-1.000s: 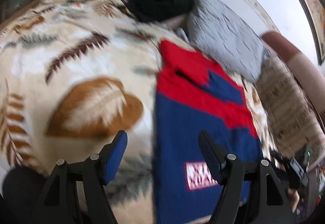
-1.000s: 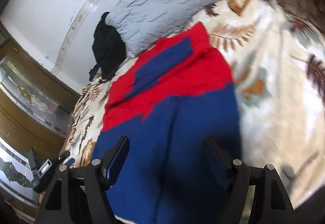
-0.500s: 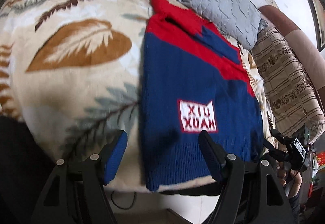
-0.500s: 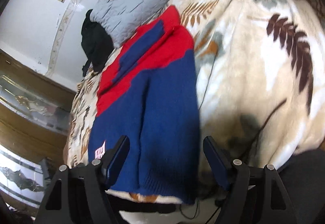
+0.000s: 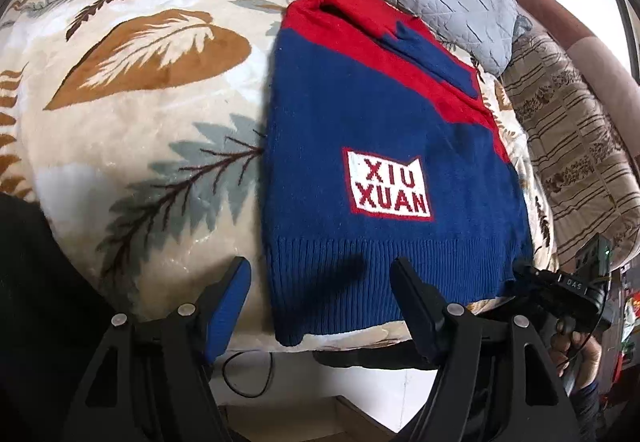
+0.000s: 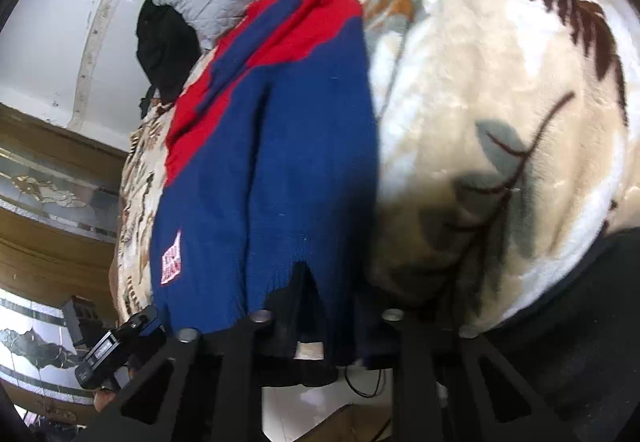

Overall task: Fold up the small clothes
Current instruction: 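Grasp the blue ribbed hem with the left gripper while the right gripper grasps it too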

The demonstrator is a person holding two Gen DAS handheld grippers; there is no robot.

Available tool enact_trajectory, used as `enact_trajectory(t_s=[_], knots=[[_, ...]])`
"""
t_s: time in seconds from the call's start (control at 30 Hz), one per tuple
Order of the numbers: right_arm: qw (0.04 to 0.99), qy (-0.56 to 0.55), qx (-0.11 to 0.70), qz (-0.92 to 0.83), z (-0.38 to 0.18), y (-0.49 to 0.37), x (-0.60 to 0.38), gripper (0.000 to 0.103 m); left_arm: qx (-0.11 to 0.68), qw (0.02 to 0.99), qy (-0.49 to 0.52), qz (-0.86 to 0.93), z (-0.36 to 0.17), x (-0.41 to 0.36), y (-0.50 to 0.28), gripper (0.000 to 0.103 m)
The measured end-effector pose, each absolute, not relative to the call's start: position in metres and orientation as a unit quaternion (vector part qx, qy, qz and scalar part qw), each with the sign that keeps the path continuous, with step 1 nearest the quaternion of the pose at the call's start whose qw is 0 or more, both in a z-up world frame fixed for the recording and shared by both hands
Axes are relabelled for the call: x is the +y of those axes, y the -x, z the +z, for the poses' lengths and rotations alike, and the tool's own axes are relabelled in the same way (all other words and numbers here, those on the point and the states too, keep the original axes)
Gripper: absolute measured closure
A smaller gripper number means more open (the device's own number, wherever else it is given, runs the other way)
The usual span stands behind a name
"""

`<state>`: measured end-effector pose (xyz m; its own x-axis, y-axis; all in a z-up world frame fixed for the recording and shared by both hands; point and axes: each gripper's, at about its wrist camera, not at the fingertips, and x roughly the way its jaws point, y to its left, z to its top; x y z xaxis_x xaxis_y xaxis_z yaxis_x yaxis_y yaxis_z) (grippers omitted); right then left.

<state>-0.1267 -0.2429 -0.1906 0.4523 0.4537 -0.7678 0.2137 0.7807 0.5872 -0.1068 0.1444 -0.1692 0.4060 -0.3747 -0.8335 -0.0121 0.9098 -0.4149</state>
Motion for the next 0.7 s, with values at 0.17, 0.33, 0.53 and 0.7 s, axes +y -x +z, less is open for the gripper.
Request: enact_trajectory(t_s=[0.17,0.33,0.53,0.7], knots=[[0.793,-0.285,0.534,0.068,-0.187,0.125,-0.239,0.097,0.547,0.808,0.190,-0.111,-0.171,0.146,0.103,0.098],[0.812,-0.233,0.534,0.032,-0.163,0.133,-0.251,0.097,0.502,0.829,0.226,-0.101,-0.144,0.175,0.110,0.098],[0.810,-0.292,0.509,0.017,-0.157,0.152,-0.294,0.093,0.522,0.815,0.231,-0.098,-0.162,0.180,0.111,0.098],[0.832,-0.301,0.464,0.044,-0.139,0.153,-0.286,0.008,0.513,0.826,0.211,-0.105,-0.158,0.165,0.111,0.056]])
